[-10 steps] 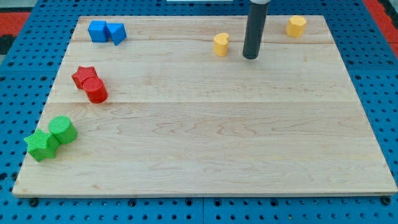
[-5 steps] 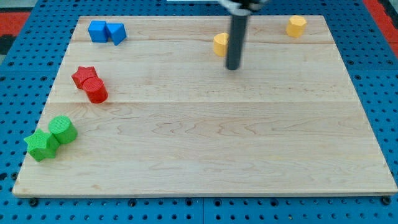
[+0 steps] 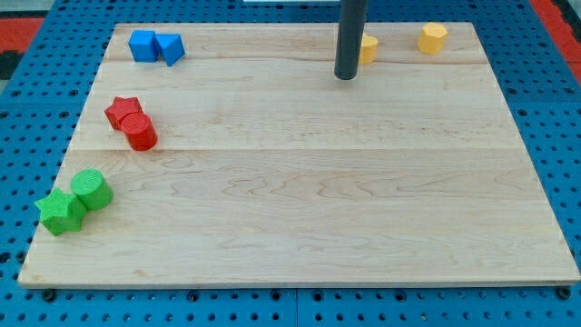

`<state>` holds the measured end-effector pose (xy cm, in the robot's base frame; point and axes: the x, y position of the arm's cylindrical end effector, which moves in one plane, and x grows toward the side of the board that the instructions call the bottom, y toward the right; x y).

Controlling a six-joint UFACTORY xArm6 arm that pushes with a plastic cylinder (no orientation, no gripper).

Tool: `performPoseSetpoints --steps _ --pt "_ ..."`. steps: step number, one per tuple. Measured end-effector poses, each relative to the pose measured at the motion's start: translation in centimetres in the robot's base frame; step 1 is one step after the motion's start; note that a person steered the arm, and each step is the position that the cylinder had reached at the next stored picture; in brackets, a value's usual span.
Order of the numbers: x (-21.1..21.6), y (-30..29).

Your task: Slide the yellow heart towards the yellow hexagon

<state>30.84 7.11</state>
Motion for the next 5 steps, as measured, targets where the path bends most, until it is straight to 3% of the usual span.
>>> performPoseSetpoints --steps 2,4,5 --pt "0.4 -1.3" --pt "-2.8 -2.8" --pt "-4.5 -0.9"
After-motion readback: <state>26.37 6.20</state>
